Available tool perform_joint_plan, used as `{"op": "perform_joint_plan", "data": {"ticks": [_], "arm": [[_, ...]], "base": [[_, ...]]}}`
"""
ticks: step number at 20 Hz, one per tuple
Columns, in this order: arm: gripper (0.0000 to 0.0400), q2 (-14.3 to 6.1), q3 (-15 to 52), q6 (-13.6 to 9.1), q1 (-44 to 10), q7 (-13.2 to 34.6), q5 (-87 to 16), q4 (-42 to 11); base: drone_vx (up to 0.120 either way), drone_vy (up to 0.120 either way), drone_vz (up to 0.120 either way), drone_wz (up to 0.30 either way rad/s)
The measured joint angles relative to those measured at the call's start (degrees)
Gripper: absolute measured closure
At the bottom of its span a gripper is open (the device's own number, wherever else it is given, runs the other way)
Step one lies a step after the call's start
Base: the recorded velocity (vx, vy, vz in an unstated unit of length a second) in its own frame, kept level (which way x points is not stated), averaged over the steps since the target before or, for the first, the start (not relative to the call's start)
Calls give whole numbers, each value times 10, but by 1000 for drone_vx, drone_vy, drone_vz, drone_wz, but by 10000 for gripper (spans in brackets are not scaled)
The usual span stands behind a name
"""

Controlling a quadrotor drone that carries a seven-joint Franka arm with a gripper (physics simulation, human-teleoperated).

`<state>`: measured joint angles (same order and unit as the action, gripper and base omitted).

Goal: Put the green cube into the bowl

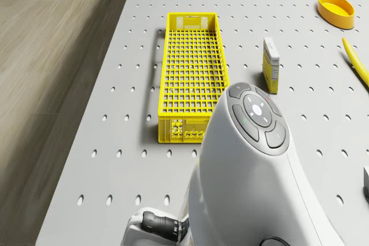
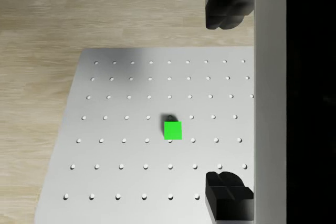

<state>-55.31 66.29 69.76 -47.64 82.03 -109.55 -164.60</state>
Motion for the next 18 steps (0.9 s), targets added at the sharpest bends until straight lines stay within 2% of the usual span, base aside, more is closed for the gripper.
{"op": "perform_joint_plan", "data": {"ticks": [4,10,18], "arm": [[0,-22,28,-23,-57,37,-31,-10],[0,-47,49,-30,-99,66,-41,-13],[0,-75,64,-17,-123,84,-34,-13]], "base": [[-120,0,-120,0],[-120,0,-120,0],[-5,0,-120,0]]}}
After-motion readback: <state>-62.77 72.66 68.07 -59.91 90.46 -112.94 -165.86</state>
